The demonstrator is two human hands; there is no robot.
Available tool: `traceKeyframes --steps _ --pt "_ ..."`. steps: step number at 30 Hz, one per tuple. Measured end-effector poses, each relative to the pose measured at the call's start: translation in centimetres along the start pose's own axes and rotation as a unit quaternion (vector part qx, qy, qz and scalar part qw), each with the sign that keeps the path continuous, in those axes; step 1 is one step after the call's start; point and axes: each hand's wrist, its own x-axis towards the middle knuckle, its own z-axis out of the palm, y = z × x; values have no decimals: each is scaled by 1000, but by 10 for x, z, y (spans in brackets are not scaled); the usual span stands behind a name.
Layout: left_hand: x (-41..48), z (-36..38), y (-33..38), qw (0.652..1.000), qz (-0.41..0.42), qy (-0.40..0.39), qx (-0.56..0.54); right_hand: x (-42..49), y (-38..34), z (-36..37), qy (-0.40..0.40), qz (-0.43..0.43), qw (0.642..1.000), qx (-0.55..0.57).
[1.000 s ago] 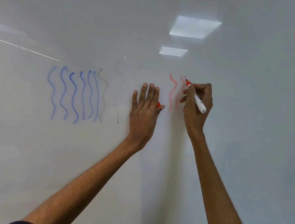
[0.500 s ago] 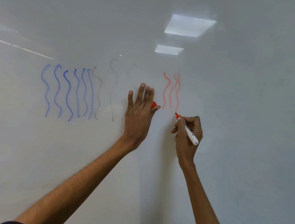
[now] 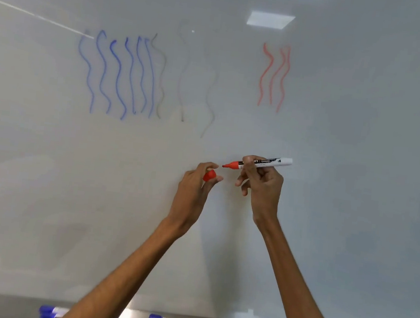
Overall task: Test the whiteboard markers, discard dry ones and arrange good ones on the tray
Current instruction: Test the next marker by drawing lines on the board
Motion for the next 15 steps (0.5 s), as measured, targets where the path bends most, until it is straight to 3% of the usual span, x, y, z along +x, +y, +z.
traceKeyframes --steps 7,11,15 --pt "-19 -12 -13 995 -70 -62 -37 -22 31 5 -40 64 997 -32" --pt "-28 -15 -19 994 -17 -102 43 -32 44 8 -60 86 994 -35" --pt "-37 -16 -24 999 14 -44 -17 -39 53 6 -45 119 992 -9"
